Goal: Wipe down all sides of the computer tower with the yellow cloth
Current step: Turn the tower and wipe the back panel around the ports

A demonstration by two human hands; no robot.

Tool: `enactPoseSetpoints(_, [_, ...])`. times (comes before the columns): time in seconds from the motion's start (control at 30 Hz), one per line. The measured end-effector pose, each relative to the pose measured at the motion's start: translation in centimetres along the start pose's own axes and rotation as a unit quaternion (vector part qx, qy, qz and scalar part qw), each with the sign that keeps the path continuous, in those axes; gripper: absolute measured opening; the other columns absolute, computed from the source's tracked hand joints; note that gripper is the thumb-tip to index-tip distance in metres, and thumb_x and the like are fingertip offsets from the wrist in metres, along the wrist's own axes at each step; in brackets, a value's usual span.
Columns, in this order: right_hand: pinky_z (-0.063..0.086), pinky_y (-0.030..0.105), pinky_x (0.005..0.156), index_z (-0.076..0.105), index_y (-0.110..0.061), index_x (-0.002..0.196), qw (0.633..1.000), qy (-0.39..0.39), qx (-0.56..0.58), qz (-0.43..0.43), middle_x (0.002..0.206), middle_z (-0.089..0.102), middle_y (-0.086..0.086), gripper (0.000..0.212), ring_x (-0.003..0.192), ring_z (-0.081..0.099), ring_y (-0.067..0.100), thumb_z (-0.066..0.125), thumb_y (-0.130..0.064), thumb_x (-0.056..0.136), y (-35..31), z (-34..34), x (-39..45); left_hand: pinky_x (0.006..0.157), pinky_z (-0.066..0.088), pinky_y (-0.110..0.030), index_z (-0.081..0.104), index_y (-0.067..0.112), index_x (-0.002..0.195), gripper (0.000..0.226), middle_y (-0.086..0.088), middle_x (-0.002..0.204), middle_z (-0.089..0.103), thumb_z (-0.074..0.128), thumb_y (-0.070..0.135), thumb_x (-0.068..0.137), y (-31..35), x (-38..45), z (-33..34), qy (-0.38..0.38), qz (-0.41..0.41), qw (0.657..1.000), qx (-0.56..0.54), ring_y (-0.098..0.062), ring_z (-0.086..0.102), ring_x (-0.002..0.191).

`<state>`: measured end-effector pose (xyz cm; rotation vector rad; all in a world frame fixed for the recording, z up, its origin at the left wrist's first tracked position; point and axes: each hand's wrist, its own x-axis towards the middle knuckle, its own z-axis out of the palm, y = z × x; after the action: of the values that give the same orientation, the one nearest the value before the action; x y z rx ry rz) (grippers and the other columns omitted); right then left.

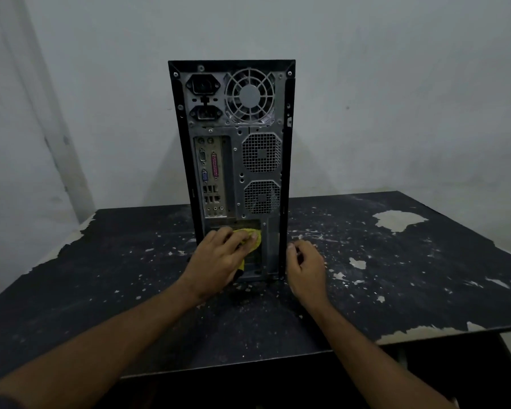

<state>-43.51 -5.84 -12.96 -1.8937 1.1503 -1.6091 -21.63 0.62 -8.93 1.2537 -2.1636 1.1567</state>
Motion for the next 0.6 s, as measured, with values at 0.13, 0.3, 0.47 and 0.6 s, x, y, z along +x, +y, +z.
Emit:
enactPoseSetpoints(0.13, [0.04, 0.039, 0.059, 0.053, -0.013, 0.074, 1.0, 0.002, -0.002, -0.006, 0.071, 0.05, 0.001, 0.031, 0.067, 0.049, 0.019, 0.053, -0.019, 0.104, -0.1, -0.1, 0.0, 0.075, 0.051, -0.045, 0.056, 0.005, 0.142, 0.058, -0.012, 0.126, 0.05, 0.071, 0.019, 0.088, -1.0, 0.4, -0.2, -0.001, 0.041, 0.999, -0.01, -0.031, 0.049, 0.099])
enactPoseSetpoints(0.3, [0.039, 0.039, 0.059, 0.052, -0.012, 0.073, 1.0, 0.004, -0.001, -0.006, 0.07, 0.049, 0.001, 0.032, 0.066, 0.047, 0.018, 0.053, -0.019, 0.104, -0.2, -0.1, 0.0, 0.072, 0.051, -0.043, 0.064, 0.005, 0.133, 0.046, -0.015, 0.112, 0.059, 0.072, 0.015, 0.089, -0.9, 1.4, -1.4, 0.041, -0.033, 0.997, -0.063, -0.031, 0.053, 0.09])
enactPoseSetpoints(0.47, [0.037, 0.035, 0.058, 0.052, -0.012, 0.072, 1.0, -0.001, 0.003, -0.004, 0.069, 0.049, 0.001, 0.033, 0.065, 0.047, 0.018, 0.052, -0.02, 0.105, -0.2, -0.2, 0.0, 0.069, 0.05, -0.041, 0.065, 0.008, 0.132, 0.051, -0.013, 0.109, 0.059, 0.074, 0.018, 0.084, 0.8, -1.3, -0.3, 0.005, -0.034, 0.997, -0.072, -0.029, 0.052, 0.088])
enactPoseSetpoints(0.6, [0.038, 0.038, 0.058, 0.052, -0.013, 0.072, 1.0, -0.001, -0.005, -0.002, 0.068, 0.049, 0.001, 0.034, 0.064, 0.047, 0.018, 0.051, -0.021, 0.105, -0.2, 0.0, 0.1, 0.069, 0.049, -0.042, 0.064, 0.012, 0.134, 0.042, -0.012, 0.112, 0.057, 0.055, 0.022, 0.094, -0.1, -0.3, -0.5, -0.009, -0.003, 0.999, -0.044, -0.029, 0.051, 0.091])
